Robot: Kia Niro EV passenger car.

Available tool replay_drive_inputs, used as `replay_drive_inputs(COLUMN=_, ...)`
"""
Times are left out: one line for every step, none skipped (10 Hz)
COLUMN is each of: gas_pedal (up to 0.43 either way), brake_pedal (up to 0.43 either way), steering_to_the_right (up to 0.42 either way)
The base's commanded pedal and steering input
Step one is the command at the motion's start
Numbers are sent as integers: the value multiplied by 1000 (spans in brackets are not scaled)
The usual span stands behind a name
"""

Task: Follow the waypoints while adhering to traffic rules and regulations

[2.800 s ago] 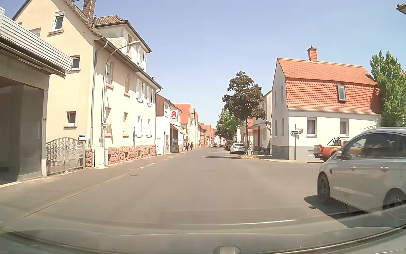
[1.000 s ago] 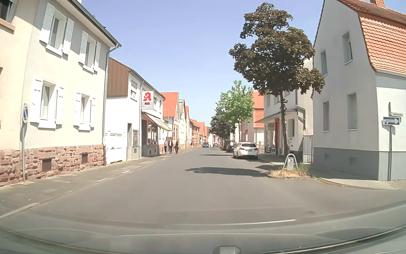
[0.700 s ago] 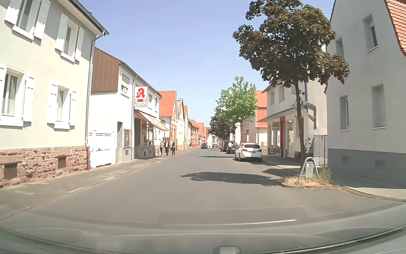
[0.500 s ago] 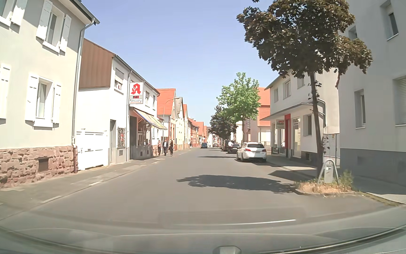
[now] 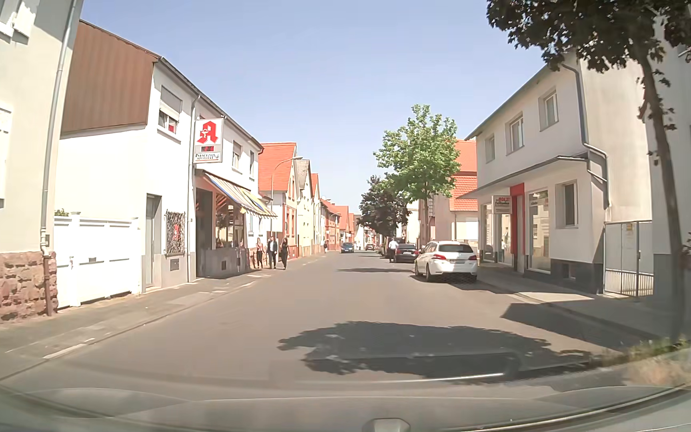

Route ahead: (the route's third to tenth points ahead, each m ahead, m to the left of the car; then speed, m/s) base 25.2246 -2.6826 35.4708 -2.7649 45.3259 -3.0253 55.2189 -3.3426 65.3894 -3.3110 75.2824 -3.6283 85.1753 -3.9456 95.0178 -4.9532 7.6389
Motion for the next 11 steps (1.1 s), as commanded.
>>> replay_drive_inputs(gas_pedal=0, brake_pedal=6, steering_to_the_right=-1)
replay_drive_inputs(gas_pedal=0, brake_pedal=12, steering_to_the_right=1)
replay_drive_inputs(gas_pedal=0, brake_pedal=18, steering_to_the_right=3)
replay_drive_inputs(gas_pedal=0, brake_pedal=30, steering_to_the_right=3)
replay_drive_inputs(gas_pedal=0, brake_pedal=67, steering_to_the_right=4)
replay_drive_inputs(gas_pedal=0, brake_pedal=104, steering_to_the_right=4)
replay_drive_inputs(gas_pedal=0, brake_pedal=146, steering_to_the_right=5)
replay_drive_inputs(gas_pedal=0, brake_pedal=177, steering_to_the_right=6)
replay_drive_inputs(gas_pedal=0, brake_pedal=195, steering_to_the_right=6)
replay_drive_inputs(gas_pedal=0, brake_pedal=207, steering_to_the_right=6)
replay_drive_inputs(gas_pedal=0, brake_pedal=220, steering_to_the_right=6)
